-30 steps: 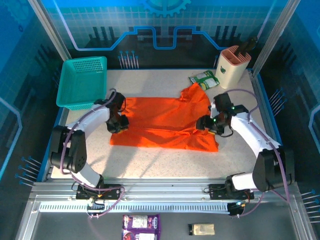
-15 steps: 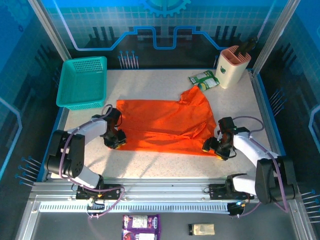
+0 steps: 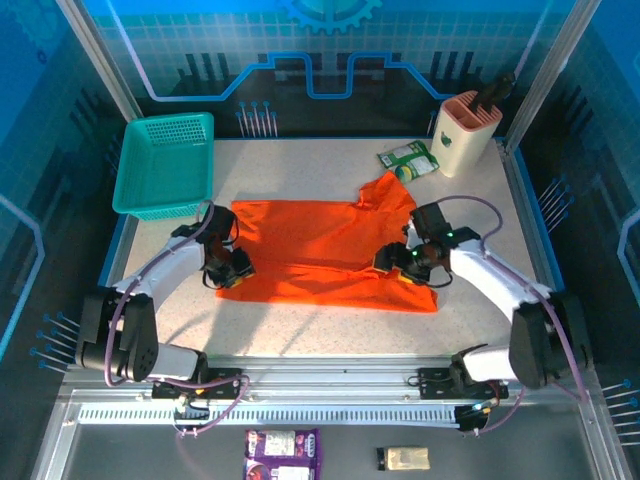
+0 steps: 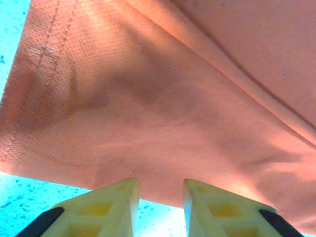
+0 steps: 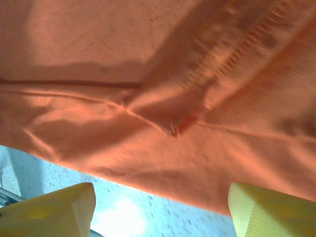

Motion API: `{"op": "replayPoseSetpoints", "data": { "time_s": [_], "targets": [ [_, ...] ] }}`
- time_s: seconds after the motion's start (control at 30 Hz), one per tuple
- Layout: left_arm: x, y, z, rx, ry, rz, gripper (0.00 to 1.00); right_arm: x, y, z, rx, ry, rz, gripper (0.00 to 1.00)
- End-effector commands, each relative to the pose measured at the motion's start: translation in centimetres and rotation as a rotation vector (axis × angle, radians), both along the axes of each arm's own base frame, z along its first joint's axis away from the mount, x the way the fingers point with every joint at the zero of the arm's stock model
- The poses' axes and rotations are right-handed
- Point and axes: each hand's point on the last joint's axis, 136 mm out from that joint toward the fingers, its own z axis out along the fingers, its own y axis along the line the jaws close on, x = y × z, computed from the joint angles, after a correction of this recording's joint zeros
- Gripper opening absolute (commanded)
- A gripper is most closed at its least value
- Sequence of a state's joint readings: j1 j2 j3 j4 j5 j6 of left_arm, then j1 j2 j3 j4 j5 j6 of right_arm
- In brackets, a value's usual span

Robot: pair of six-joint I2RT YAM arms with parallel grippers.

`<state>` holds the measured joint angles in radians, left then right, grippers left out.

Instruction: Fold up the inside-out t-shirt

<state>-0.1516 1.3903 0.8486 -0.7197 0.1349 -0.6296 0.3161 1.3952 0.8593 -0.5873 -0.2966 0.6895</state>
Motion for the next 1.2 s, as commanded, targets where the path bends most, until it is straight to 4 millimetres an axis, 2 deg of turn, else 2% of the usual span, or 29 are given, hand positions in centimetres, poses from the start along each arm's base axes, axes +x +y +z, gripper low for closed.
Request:
{"op": "replayPoseSetpoints", "data": {
  "time_s": [0.0, 0.1, 0.23, 0.37, 0.47, 0.63, 0.73, 0.87, 1.0, 1.07, 1.13, 1.17],
  "targets": [
    [0.2, -0.6, 1.4, -0.045, -0.02, 0.0, 0.31, 2.0, 1.3, -0.7, 0.048, -0.018, -0.007, 0.76],
    [0.1, -0.6, 1.5, -0.047, -0.022, -0.001, 0.33, 3.5, 1.7, -1.3, 0.064, -0.007, -0.021, 0.78],
    [-0.3, -0.5, 1.3, -0.043, -0.017, 0.002, 0.33, 3.7, 2.0, -2.4, 0.081, 0.012, -0.042, 0.78],
    [-0.6, -0.5, 0.9, -0.045, -0.005, 0.006, 0.33, 4.2, 2.4, -2.4, 0.106, 0.016, -0.052, 0.77],
    [-0.7, -0.4, 0.9, -0.044, -0.006, 0.011, 0.33, 5.5, 3.4, -1.0, 0.162, -0.03, -0.057, 0.76],
    [-0.4, -0.5, 1.2, -0.048, -0.016, 0.014, 0.33, 10.5, 6.3, 2.6, 0.33, -0.139, -0.046, 0.74],
    [-0.2, -0.5, 1.6, -0.045, -0.024, 0.01, 0.33, 11.6, 6.9, 4.6, 0.35, -0.172, -0.017, 0.74],
    [-0.1, -0.2, 1.9, -0.029, -0.032, 0.006, 0.33, 9.7, 4.1, 4.8, 0.213, -0.151, -0.022, 0.74],
    [0.1, -0.5, 1.6, -0.043, -0.028, 0.004, 0.34, 5.5, 1.8, 3.7, 0.095, -0.103, -0.005, 0.74],
    [0.1, -0.6, 1.3, -0.044, -0.022, 0.002, 0.34, 3.5, 1.7, 2.8, 0.095, -0.07, 0.004, 0.75],
    [0.1, -0.5, 0.9, -0.037, -0.014, -0.001, 0.34, 1.7, 2.7, 2.0, 0.144, -0.038, 0.03, 0.76],
    [0.1, -0.5, 0.8, -0.036, -0.012, -0.001, 0.34, 1.5, 3.4, 2.0, 0.173, -0.037, 0.042, 0.76]
  ]
}}
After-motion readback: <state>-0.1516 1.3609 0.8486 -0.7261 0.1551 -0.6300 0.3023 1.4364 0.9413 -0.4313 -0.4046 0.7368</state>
